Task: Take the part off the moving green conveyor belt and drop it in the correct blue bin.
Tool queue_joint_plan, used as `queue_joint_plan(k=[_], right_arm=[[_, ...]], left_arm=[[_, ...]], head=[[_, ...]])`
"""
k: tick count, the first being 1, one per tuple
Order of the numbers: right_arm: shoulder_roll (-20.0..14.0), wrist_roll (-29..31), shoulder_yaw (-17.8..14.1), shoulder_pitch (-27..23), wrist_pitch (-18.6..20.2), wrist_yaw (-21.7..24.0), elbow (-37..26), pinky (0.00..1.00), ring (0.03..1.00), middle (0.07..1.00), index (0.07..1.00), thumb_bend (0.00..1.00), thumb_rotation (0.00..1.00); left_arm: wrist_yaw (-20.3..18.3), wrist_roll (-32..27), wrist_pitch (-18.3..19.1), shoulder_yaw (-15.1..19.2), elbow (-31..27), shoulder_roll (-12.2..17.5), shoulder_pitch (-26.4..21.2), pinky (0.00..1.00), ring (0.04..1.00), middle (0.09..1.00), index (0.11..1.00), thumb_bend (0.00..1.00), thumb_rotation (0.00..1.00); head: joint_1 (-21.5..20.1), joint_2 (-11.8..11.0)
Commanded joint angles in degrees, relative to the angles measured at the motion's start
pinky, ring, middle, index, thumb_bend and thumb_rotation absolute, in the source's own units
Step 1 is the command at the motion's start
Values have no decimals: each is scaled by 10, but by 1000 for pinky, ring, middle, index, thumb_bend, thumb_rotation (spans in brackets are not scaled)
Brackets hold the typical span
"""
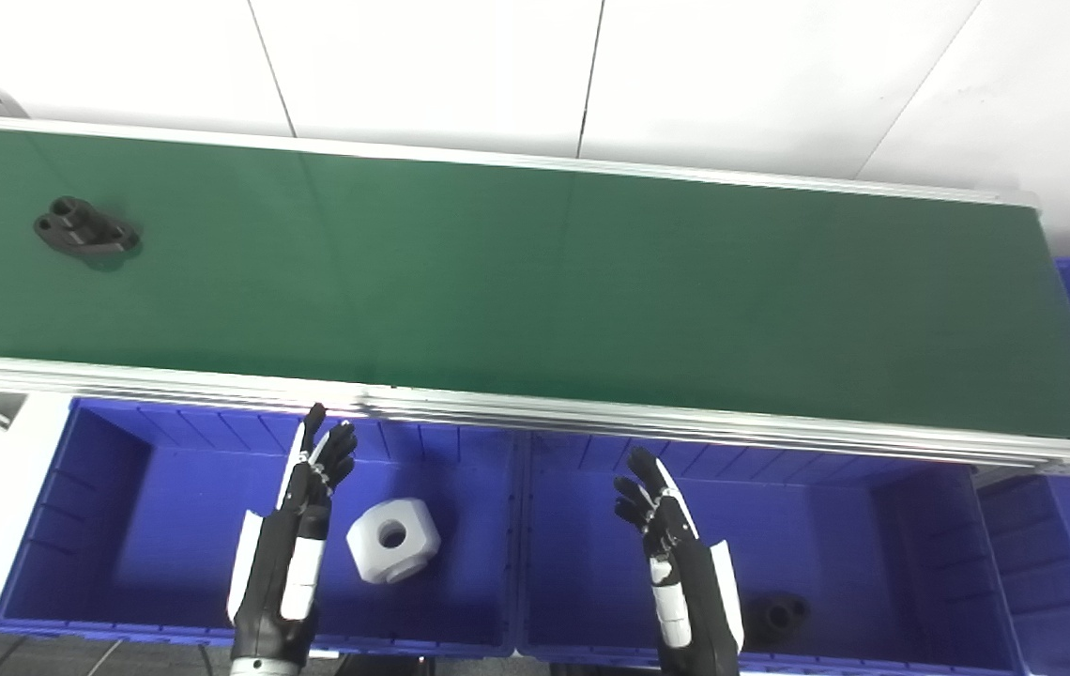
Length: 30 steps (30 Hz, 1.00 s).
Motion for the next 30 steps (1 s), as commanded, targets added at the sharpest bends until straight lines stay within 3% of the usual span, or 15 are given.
queue_joint_plan(k=[1,16,21,30], right_arm=[[21,6,9,13,-22,10,-16,860,890,932,924,905,1000],[22,3,5,18,-21,17,-26,866,889,927,927,907,1000],[23,1,7,23,-18,21,-35,865,889,927,925,902,1000],[22,-5,2,21,-25,20,-26,896,902,935,931,919,1000]], left_arm=[[7,1,-24,-4,-12,1,2,914,923,927,994,584,989],[22,12,-24,-16,-28,8,7,882,916,918,977,582,963],[39,22,-24,-27,-31,13,9,859,901,898,965,574,937],[53,20,-24,-49,-34,26,3,927,924,918,974,557,945]], head=[[0,-1],[6,21],[11,19],[17,10]])
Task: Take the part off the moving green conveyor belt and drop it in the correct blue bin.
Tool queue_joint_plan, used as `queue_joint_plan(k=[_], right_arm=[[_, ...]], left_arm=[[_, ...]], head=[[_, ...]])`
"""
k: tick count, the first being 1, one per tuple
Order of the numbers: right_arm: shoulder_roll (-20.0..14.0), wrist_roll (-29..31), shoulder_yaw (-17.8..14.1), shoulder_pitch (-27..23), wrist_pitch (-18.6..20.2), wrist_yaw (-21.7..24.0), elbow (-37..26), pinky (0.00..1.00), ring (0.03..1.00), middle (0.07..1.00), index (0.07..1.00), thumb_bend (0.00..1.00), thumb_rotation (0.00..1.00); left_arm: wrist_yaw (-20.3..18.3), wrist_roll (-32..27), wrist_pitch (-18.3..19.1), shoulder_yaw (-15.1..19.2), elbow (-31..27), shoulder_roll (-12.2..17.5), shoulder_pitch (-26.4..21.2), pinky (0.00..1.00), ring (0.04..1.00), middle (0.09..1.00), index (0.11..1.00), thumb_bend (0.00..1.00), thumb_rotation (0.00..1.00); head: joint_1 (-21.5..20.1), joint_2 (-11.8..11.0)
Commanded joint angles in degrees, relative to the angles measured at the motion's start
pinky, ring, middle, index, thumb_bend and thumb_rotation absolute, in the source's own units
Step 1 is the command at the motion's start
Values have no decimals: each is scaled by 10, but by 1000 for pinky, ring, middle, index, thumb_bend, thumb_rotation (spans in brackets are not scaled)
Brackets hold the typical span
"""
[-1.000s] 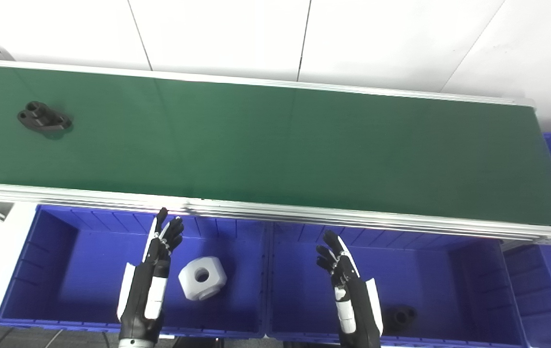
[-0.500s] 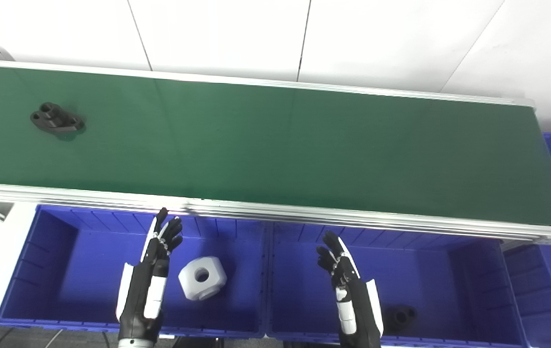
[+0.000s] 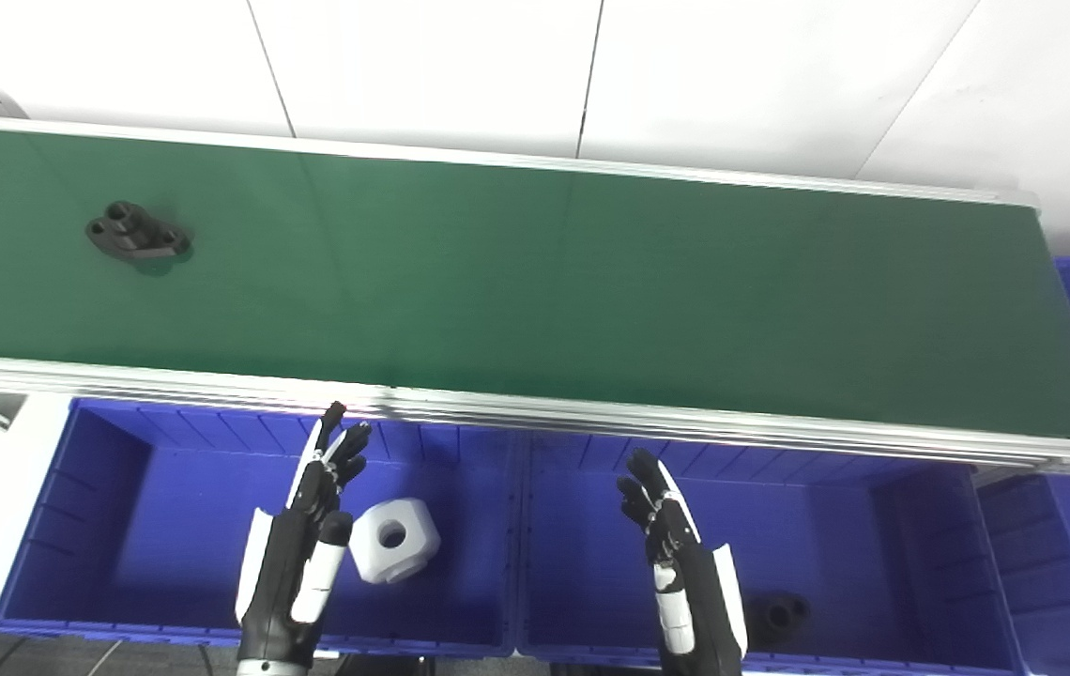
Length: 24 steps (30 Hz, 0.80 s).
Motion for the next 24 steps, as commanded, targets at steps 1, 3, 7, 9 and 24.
queue_joint_plan(k=[1,3,7,9,24], right_arm=[[19,-5,6,5,-26,3,-6,888,895,932,930,917,1000],[19,-4,4,2,-27,3,0,882,889,929,928,917,1000],[18,10,8,0,-28,11,-2,884,899,936,930,895,1000],[19,7,6,0,-27,11,-3,874,895,932,928,897,1000],[18,-43,17,-4,-31,-17,-15,974,951,940,929,898,1000]], left_arm=[[11,-5,-24,-5,-15,0,0,920,922,917,967,550,943],[27,9,-24,-7,-13,-1,-1,887,907,909,952,555,944],[60,23,-24,-20,-8,7,-7,863,894,893,933,577,952],[72,25,-24,-26,-7,11,-10,866,892,888,926,568,944],[106,19,-24,-57,-18,45,-12,842,899,898,910,551,950]], head=[[0,2],[2,-1],[0,2],[0,7],[-16,7]])
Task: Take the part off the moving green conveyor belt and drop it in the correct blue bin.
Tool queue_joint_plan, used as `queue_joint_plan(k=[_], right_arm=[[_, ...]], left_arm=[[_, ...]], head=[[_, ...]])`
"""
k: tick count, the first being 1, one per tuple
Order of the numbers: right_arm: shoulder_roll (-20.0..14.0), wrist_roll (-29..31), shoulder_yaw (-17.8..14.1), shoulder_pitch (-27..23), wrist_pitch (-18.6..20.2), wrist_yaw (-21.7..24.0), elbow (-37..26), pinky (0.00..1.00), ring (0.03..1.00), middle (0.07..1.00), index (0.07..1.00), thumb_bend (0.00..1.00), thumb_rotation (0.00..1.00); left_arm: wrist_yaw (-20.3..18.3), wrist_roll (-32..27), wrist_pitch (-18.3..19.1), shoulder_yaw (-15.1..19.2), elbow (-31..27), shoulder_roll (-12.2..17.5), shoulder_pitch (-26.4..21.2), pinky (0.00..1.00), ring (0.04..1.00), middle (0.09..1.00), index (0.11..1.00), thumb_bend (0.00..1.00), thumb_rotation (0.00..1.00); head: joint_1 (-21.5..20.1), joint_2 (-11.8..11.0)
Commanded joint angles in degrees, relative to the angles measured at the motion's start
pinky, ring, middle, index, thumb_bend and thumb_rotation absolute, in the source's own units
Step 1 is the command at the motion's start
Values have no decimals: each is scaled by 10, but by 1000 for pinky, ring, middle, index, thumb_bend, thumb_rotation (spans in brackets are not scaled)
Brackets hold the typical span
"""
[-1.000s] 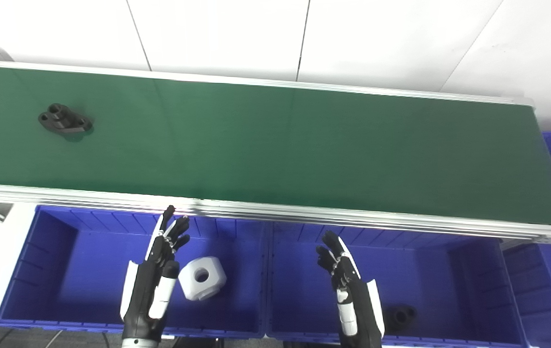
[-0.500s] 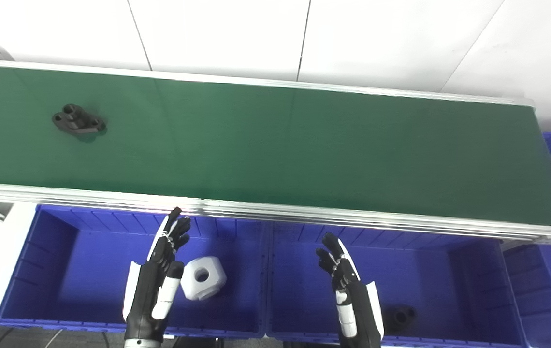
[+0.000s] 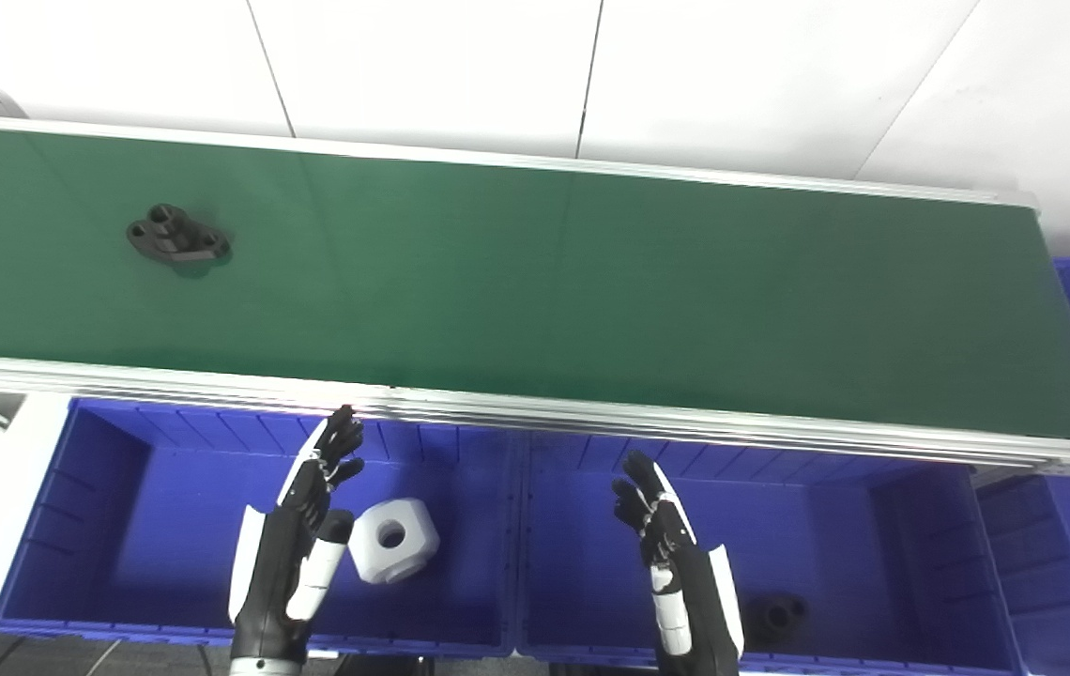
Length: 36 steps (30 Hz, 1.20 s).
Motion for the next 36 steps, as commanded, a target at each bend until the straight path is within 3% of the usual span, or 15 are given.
queue_joint_plan(k=[1,7,15,20,27,36], right_arm=[[14,-24,19,-3,-31,-23,-22,990,967,942,928,891,1000],[-10,-21,32,-15,-32,-58,-46,993,965,944,923,882,995],[-21,-49,42,-29,-31,-91,-47,978,959,934,910,917,999],[-23,-39,45,-35,-31,-94,-42,985,960,935,905,921,990],[-26,-30,53,-39,-32,-98,-34,972,951,933,911,902,986],[-33,-11,55,-44,-32,-85,-12,967,949,936,913,906,982]], left_arm=[[1,-7,-24,-4,-19,4,3,845,898,897,908,550,945],[12,-1,-24,-8,-15,8,1,808,876,887,894,532,947],[-15,-20,-24,-9,-21,22,3,856,908,921,929,538,966],[-36,-25,-24,-3,-28,24,6,865,929,946,951,492,984],[-58,-14,-24,6,-32,26,8,883,942,963,975,525,1000],[-56,-5,-24,9,-20,17,0,871,944,965,965,562,1000]], head=[[1,0],[-1,-4],[-1,-12],[-2,-11],[0,-13],[3,-13]])
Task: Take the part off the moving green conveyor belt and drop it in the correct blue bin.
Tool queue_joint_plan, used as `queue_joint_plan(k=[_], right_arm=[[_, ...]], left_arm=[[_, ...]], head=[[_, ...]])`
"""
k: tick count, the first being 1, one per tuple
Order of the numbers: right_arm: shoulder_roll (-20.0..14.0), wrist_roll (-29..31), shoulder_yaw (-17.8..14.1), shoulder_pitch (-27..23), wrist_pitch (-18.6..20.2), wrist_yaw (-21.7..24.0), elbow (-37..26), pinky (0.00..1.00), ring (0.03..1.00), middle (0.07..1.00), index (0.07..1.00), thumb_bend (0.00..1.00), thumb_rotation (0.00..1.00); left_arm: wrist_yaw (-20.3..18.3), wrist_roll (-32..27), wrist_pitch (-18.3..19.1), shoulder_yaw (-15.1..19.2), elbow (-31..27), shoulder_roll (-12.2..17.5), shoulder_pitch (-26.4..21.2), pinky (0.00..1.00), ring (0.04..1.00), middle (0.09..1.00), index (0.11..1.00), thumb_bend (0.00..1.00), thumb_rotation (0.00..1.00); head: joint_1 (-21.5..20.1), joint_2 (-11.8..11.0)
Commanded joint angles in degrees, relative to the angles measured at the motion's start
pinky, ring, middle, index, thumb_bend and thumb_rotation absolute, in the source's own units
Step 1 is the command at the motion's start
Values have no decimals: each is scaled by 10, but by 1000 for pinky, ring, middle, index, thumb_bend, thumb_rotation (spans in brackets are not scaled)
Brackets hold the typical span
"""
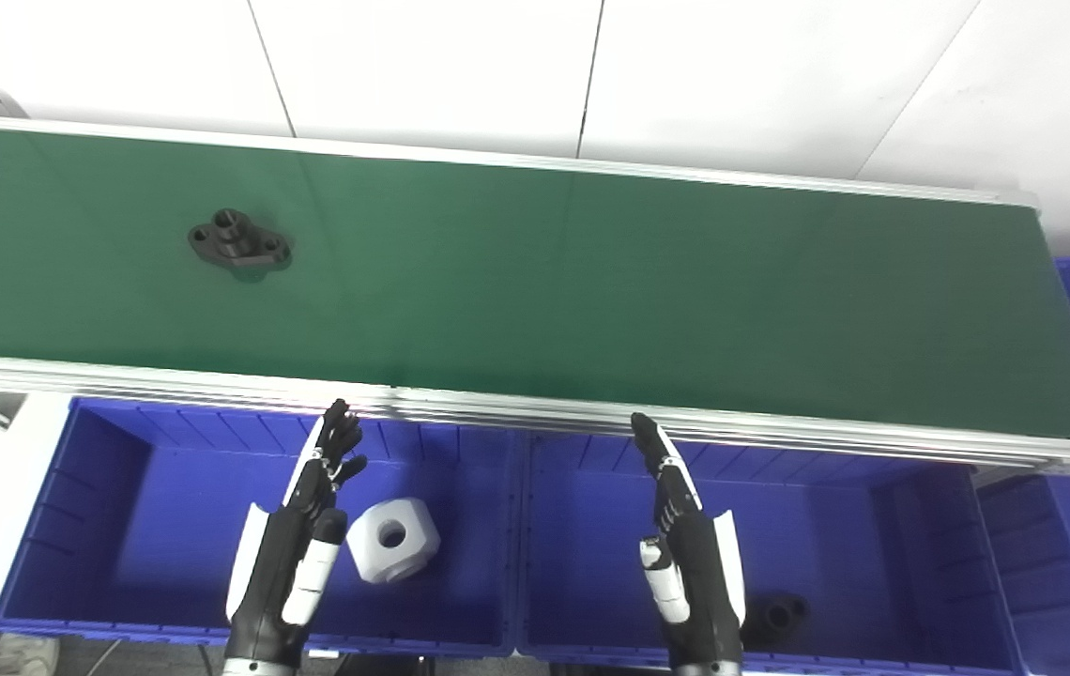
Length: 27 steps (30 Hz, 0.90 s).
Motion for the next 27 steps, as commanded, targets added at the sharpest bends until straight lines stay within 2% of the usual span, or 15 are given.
queue_joint_plan(k=[1,7,15,21,27], right_arm=[[2,5,5,-1,-31,5,-7,964,947,936,913,909,982],[6,14,2,-1,-31,10,1,909,930,938,905,914,981],[15,52,-12,7,-31,26,14,908,902,923,913,838,966],[20,50,-16,8,-31,36,13,908,902,926,918,824,966],[23,55,-19,6,-31,41,18,897,900,923,912,837,944]], left_arm=[[-1,4,-24,0,-4,0,-1,870,945,966,965,563,1000],[-2,3,-24,-2,2,-2,-5,879,946,965,960,566,982],[7,9,-24,-4,12,-5,-10,880,948,965,956,553,978],[6,6,-24,-5,11,-4,-11,876,939,958,953,554,965],[-2,5,-24,-1,11,-1,-8,908,954,973,967,594,995]], head=[[1,-3],[5,-7],[4,-10],[-7,-9],[-10,-11]])
